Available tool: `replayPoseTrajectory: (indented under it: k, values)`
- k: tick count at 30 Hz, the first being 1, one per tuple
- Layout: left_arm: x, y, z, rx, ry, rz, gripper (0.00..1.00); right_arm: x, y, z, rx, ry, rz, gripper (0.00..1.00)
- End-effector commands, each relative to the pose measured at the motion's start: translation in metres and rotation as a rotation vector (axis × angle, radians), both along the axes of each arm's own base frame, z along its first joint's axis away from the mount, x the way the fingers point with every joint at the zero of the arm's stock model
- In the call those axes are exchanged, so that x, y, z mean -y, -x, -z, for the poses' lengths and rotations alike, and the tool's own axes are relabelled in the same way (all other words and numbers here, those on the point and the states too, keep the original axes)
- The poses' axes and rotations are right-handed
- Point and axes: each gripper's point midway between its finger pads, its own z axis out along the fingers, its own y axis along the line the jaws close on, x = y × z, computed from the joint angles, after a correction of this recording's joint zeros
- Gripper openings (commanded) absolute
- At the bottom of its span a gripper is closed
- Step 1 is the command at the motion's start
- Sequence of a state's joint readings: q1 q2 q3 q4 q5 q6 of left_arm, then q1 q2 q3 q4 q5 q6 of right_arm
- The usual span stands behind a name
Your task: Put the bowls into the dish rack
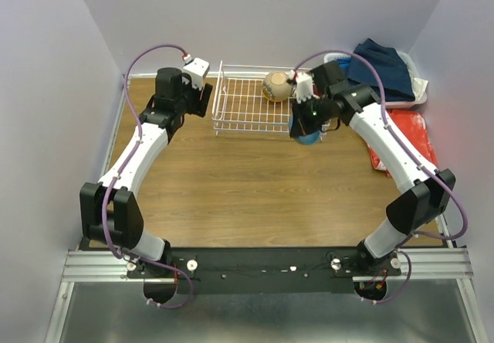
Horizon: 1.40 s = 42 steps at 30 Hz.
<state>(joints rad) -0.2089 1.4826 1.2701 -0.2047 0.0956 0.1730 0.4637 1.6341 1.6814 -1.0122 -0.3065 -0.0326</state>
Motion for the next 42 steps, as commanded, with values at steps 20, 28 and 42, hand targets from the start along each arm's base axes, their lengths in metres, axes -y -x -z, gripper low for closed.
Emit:
replayPoseTrajectory:
  k: [20, 28, 42]
  values:
    - [0.064, -0.042, -0.002, -0.059, 0.127, 0.143, 0.74, -0.127, -0.173, -0.007, -0.125, -0.85, -0.083, 0.01]
    - [0.071, -0.075, 0.013, -0.084, 0.116, 0.133, 0.74, -0.136, -0.19, 0.029, -0.172, -0.865, -0.059, 0.01]
    - [0.086, -0.102, 0.035, -0.117, 0.121, 0.142, 0.74, -0.131, -0.174, 0.08, -0.315, -0.791, 0.0, 0.01]
